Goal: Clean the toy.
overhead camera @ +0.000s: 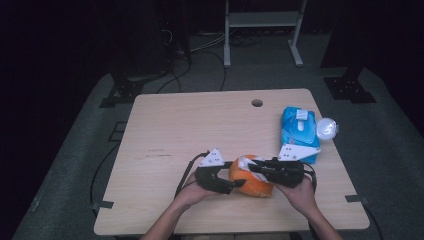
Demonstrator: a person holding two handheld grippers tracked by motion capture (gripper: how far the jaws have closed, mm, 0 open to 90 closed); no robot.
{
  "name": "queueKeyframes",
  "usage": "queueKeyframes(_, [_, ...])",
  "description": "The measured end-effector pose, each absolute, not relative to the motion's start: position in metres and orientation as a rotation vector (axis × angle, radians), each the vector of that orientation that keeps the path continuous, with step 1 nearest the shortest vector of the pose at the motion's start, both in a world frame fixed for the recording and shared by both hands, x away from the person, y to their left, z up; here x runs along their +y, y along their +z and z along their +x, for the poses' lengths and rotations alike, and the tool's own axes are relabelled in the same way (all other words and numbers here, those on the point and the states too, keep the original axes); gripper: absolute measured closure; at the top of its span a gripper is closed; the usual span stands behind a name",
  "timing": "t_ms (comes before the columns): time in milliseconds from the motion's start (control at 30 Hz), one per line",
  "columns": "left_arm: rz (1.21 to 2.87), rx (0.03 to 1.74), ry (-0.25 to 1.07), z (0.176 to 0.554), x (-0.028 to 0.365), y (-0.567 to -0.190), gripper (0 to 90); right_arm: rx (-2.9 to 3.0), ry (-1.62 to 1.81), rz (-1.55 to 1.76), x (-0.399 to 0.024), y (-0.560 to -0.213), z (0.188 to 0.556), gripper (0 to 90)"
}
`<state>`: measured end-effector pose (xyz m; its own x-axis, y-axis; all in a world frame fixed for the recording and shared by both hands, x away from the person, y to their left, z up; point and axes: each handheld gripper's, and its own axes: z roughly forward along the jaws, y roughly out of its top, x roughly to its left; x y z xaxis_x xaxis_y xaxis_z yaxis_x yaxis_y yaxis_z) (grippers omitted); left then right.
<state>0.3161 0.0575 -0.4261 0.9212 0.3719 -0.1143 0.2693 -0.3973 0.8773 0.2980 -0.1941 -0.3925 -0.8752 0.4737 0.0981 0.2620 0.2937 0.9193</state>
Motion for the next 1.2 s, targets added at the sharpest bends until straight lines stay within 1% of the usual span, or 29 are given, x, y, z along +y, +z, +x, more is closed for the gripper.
queueKeyframes(100, [2.036,0.42,0.169,0.311,0.052,-0.425,29.5,2.402,1.606,0.595,-0.178,-0.391,0.291,81.5])
queueKeyframes(167, [2.047,0.41,0.186,0.309,0.051,-0.426,29.6,2.416,1.589,0.581,-0.174,-0.391,0.289,81.5])
queueKeyframes(367, [2.058,0.392,0.201,0.309,0.052,-0.429,28.4,2.354,1.55,0.7,-0.198,-0.391,0.302,81.5])
queueKeyframes(433, [2.049,0.413,0.175,0.311,0.052,-0.43,24.0,2.351,1.561,0.746,-0.206,-0.395,0.306,81.5])
queueKeyframes(467, [2.028,0.432,0.137,0.313,0.052,-0.431,20.0,2.35,1.567,0.759,-0.207,-0.397,0.307,81.5])
queueKeyframes(533, [2.01,0.459,0.109,0.315,0.051,-0.433,13.3,2.347,1.583,0.774,-0.208,-0.398,0.308,81.5])
queueKeyframes(567, [2.004,0.469,0.1,0.315,0.051,-0.433,12.9,2.349,1.582,0.772,-0.207,-0.398,0.308,81.4])
queueKeyframes(600, [2.002,0.47,0.101,0.315,0.051,-0.433,13.9,2.35,1.576,0.762,-0.206,-0.397,0.307,81.4])
queueKeyframes(667, [2.005,0.459,0.129,0.313,0.052,-0.431,22.3,2.353,1.562,0.724,-0.2,-0.395,0.303,81.5])
queueKeyframes(733, [2.014,0.435,0.159,0.31,0.05,-0.429,25.1,2.37,1.579,0.687,-0.192,-0.392,0.297,81.6])
queueKeyframes(867, [2.059,0.364,0.224,0.303,0.045,-0.426,25.8,2.415,1.558,0.602,-0.174,-0.392,0.289,81.6])
queueKeyframes(933, [2.06,0.356,0.233,0.302,0.046,-0.427,26.7,2.417,1.533,0.592,-0.171,-0.391,0.288,81.6])
queueKeyframes(1200, [2.057,0.353,0.214,0.305,0.049,-0.43,26.6,2.362,1.541,0.751,-0.203,-0.394,0.305,81.6])
